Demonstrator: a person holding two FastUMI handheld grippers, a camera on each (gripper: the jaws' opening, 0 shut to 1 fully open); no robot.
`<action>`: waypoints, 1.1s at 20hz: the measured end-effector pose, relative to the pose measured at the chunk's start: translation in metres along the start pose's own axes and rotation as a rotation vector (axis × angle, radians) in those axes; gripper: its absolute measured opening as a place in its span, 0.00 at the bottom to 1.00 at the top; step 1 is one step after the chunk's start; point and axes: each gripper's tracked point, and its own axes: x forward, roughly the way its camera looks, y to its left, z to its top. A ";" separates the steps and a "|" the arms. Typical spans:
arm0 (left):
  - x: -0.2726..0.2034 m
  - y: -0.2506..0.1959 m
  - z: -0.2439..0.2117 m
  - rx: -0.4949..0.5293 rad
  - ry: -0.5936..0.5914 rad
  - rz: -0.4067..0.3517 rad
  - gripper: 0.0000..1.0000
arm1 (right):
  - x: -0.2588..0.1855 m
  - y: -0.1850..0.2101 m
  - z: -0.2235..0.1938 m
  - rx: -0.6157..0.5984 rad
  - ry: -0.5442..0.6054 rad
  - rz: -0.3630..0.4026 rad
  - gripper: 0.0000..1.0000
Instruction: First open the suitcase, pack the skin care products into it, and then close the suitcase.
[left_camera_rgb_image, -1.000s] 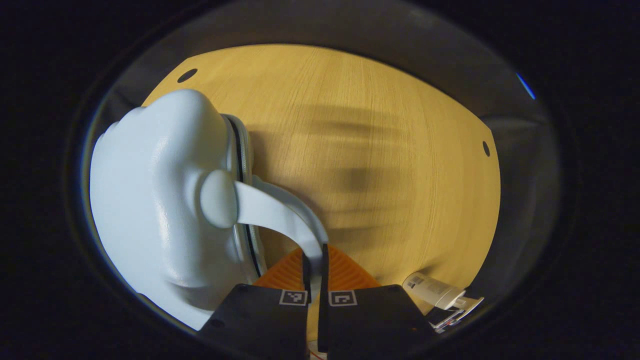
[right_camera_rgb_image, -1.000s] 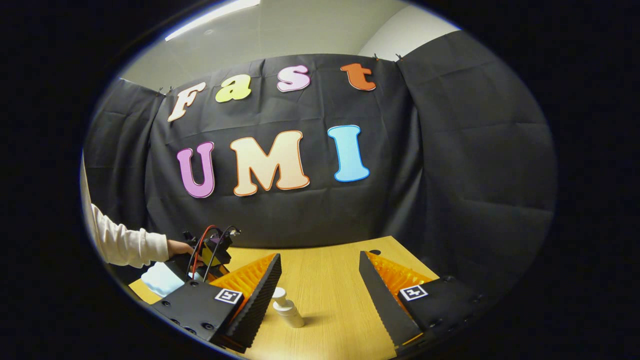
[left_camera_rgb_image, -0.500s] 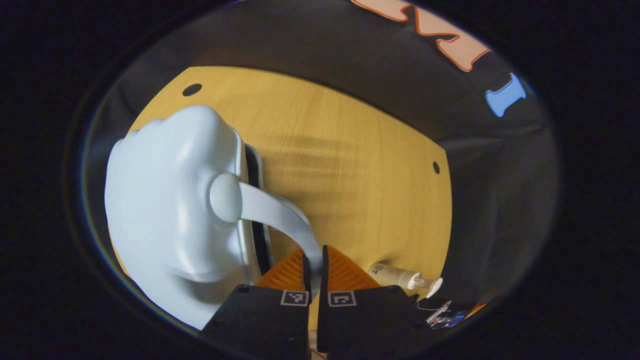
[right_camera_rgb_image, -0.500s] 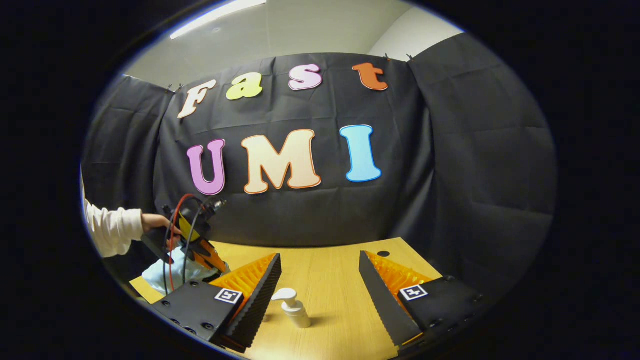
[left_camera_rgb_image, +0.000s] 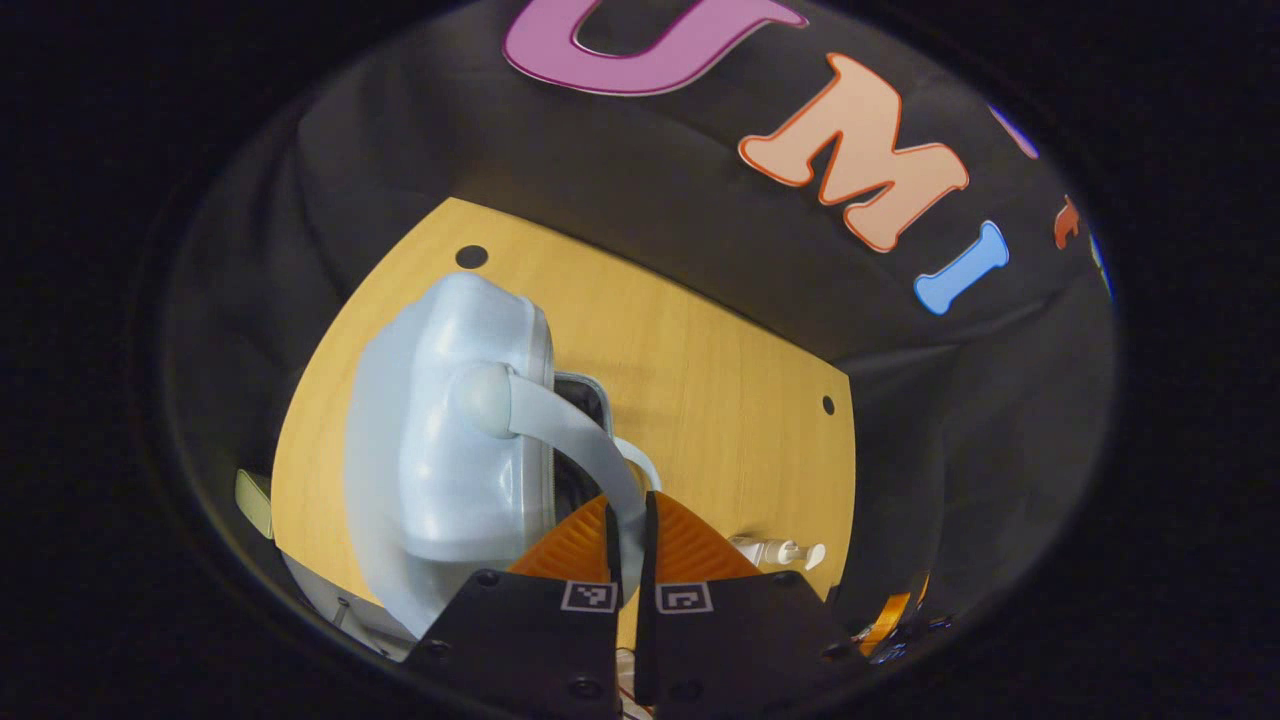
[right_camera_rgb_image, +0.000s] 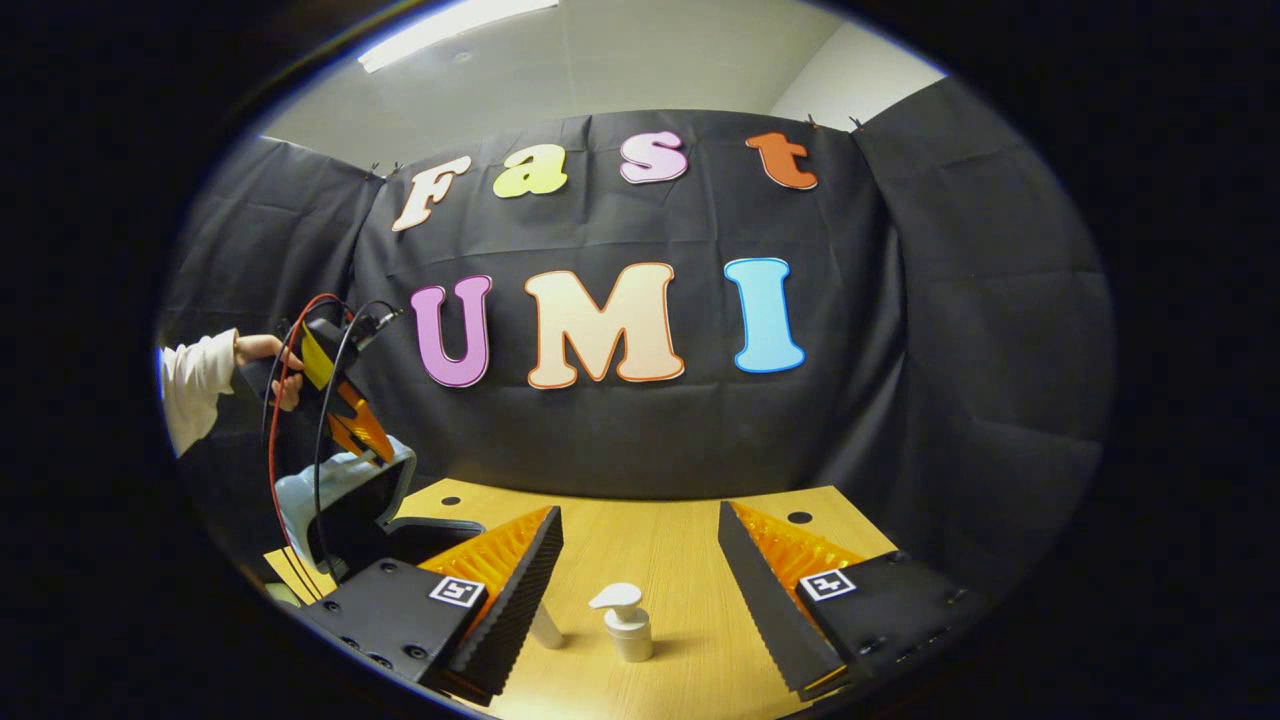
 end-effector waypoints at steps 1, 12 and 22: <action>-0.006 0.007 0.004 -0.005 -0.013 0.008 0.00 | 0.001 0.003 0.001 -0.002 -0.002 0.003 0.96; -0.053 0.123 0.030 0.065 -0.087 0.225 0.00 | 0.010 0.031 0.013 -0.012 -0.048 -0.043 0.96; -0.054 0.247 0.023 0.057 -0.103 0.357 0.00 | 0.005 0.059 0.018 -0.078 -0.071 -0.097 0.98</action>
